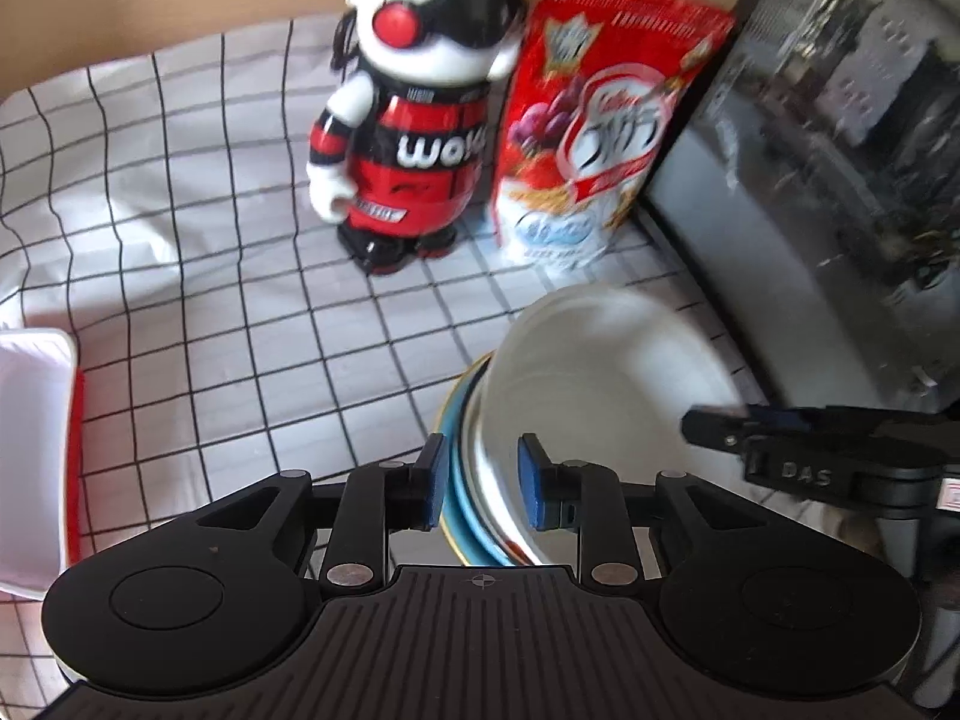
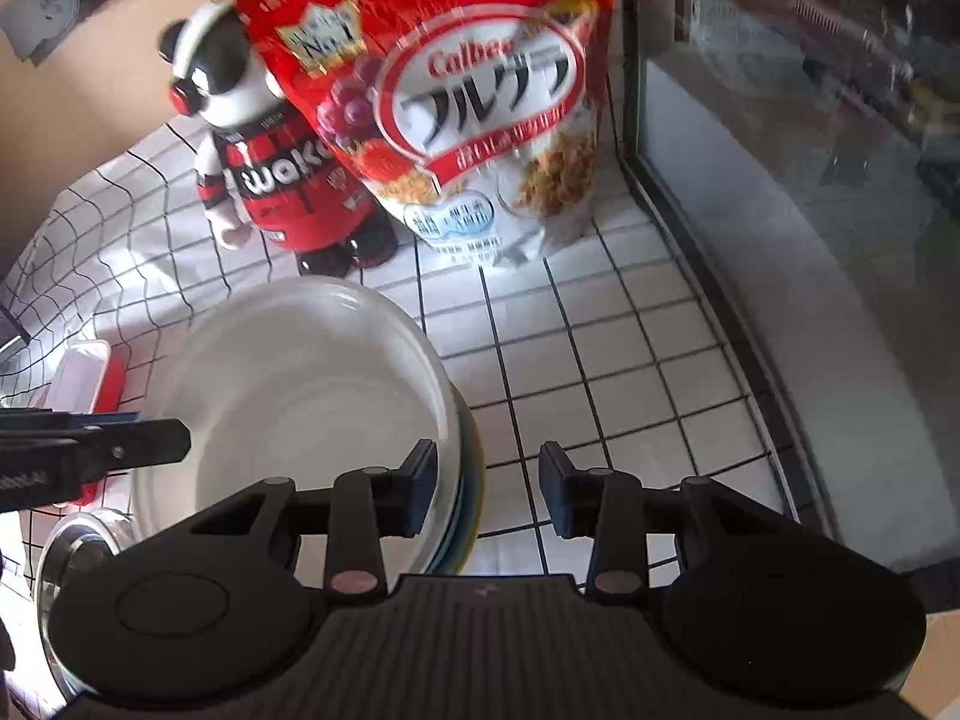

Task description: Organize plates and bowls

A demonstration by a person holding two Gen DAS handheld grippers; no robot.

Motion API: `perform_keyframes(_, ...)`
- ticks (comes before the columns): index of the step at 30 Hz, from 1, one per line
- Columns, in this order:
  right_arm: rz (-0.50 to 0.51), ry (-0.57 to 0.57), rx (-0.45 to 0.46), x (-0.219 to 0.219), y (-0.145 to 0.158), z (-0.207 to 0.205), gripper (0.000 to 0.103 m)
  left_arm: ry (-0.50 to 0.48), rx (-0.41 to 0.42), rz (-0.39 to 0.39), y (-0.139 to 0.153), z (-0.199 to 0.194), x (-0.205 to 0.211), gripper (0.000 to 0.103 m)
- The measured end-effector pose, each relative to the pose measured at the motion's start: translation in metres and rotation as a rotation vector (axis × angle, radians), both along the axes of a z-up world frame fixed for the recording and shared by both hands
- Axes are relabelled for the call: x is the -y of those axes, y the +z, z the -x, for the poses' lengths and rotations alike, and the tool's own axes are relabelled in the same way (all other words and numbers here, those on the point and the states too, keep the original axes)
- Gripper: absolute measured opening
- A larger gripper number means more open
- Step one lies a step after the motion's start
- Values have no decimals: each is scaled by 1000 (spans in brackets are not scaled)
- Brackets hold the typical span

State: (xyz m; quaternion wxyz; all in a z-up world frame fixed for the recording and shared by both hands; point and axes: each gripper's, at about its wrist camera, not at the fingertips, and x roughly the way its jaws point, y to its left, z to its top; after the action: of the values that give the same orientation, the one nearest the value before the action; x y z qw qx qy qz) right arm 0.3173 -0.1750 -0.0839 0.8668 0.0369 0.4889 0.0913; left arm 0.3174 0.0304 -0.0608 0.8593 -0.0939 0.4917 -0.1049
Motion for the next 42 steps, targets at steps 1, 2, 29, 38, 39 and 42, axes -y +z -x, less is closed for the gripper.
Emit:
perform_keyframes(1, 7, 7, 23, -2, 6, 4, 38, -7, 23, 22, 6, 6, -3, 28)
perform_keyframes(2, 18, 19, 57, -4, 14, 10, 40, -10, 46, 39, 11, 11, -6, 28)
perform_keyframes(29, -13, 285, 66, -145, 12, 122, 50, 318, 45, 88, -24, 175, -182, 28)
perform_keyframes(38, -32, 261, -50, -164, -26, 131, 50, 306, 10, -13, -41, 189, -179, 27)
perform_keyframes(39, -34, 257, -62, -165, -30, 131, 50, 308, 20, -46, -40, 191, -177, 27)
perform_keyframes(42, -26, 256, -87, -169, -39, 129, 50, 296, 18, -63, -41, 194, -177, 27)
